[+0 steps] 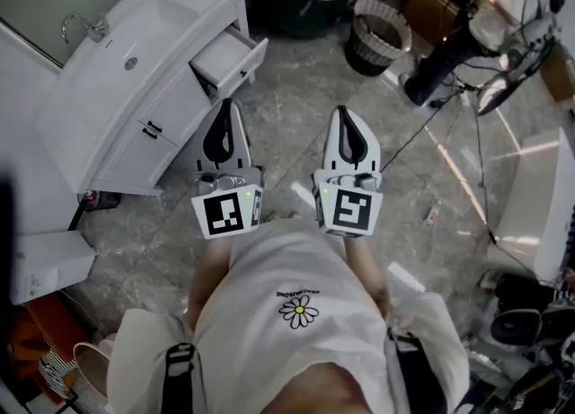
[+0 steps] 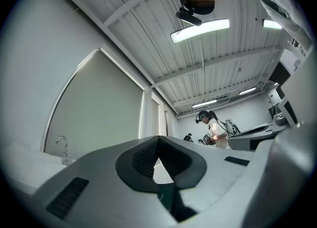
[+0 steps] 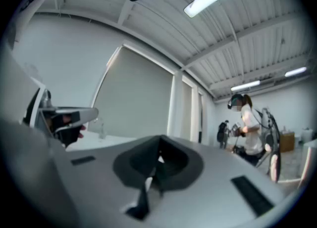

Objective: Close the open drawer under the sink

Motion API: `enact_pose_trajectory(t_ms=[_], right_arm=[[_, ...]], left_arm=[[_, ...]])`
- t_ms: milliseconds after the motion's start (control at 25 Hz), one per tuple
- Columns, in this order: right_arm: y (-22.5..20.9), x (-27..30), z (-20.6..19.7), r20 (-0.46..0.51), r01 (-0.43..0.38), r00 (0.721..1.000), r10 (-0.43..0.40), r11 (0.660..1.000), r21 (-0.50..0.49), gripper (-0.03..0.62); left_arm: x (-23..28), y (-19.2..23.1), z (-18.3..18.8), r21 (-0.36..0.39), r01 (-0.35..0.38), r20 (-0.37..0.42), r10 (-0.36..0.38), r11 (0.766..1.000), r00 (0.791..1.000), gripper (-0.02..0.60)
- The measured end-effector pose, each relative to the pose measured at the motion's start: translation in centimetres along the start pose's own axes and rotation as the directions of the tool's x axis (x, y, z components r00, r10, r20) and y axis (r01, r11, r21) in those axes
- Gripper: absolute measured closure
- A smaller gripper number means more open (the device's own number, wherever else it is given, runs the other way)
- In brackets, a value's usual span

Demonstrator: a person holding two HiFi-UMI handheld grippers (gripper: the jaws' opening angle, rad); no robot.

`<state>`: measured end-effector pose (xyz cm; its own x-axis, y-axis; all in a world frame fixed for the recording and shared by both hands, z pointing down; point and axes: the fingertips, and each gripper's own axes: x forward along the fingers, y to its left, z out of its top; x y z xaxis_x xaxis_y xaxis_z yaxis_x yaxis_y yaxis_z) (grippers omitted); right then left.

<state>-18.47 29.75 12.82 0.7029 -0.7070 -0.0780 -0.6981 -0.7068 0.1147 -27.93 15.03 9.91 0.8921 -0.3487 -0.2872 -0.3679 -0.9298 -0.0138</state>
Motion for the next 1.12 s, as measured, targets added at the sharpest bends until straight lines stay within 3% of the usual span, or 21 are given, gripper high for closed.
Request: enact_pose_trajectory(t_ms=[360, 600, 1120], right_arm=[[0.0, -0.5, -0.3, -0.012, -0.012, 1.000, 0.011, 1.000, -0.003, 0.565], [-0.4, -0.6, -0.7, 0.000, -0.050, 0.999, 0.050, 0.997, 0.054, 0.565], [-3.5, -2.2, -4.9, -0.060, -0.102, 0.993, 0.106, 0.992, 0.069, 0.564]], left_arm=[[-0.5, 0.0, 0.1, 0.032, -0.017, -0.007, 0.017, 0.999, 1.000, 0.561], [-0.6, -0.5, 0.0, 0.056, -0.026, -0.012, 0.026, 0.998, 1.000, 0.561], [-1.2, -3.4, -1.7, 0.083, -0.075, -0.026, 0.077, 0.994, 0.997, 0.561]])
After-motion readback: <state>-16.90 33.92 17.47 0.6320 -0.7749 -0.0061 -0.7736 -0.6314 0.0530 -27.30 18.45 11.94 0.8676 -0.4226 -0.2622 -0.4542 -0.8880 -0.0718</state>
